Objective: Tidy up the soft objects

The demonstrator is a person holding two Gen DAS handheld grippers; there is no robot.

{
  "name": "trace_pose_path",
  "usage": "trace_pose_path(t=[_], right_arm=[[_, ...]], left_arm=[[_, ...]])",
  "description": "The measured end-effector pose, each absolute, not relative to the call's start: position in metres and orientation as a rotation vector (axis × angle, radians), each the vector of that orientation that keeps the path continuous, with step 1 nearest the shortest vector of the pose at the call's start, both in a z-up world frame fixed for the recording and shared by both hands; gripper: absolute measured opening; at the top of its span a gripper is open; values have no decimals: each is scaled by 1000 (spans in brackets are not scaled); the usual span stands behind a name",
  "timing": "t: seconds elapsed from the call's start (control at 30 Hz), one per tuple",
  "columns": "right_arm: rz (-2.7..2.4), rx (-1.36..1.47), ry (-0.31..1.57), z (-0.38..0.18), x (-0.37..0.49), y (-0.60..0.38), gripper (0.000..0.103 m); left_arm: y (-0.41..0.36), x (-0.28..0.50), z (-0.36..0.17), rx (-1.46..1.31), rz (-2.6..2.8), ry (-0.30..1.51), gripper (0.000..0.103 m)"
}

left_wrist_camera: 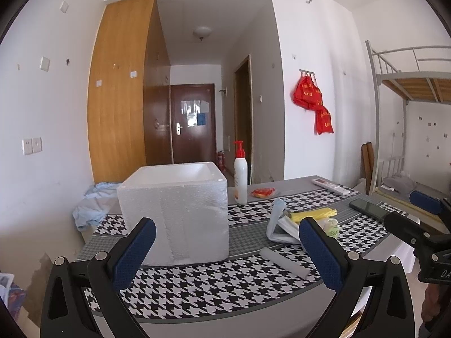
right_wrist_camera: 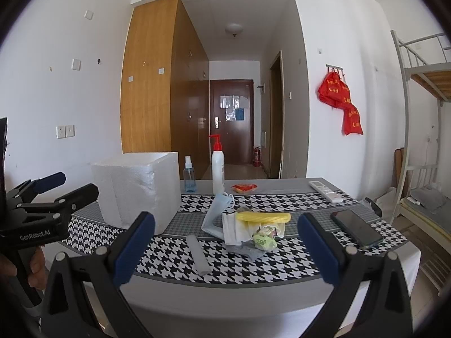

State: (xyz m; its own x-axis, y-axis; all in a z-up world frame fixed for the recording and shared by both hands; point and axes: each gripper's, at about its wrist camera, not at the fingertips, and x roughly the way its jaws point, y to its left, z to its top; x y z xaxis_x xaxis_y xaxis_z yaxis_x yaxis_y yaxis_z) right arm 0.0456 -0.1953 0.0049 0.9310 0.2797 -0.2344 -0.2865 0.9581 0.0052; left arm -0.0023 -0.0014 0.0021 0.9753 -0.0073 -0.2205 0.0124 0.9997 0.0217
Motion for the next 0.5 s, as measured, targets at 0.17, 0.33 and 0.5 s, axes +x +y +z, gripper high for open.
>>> trace_pose_path(t=[0.17, 0.33, 0.5], right_arm=[[290, -28, 236, 4, 46, -196, 102], [289, -30, 234, 5, 45, -195, 102], [291, -30, 228, 9, 45, -197, 102]], left_arm=[[-2, -2, 1, 25, -7, 226, 102], [-2, -1, 2, 25, -3, 225, 102], [-3, 0, 3, 26, -4, 227, 102]])
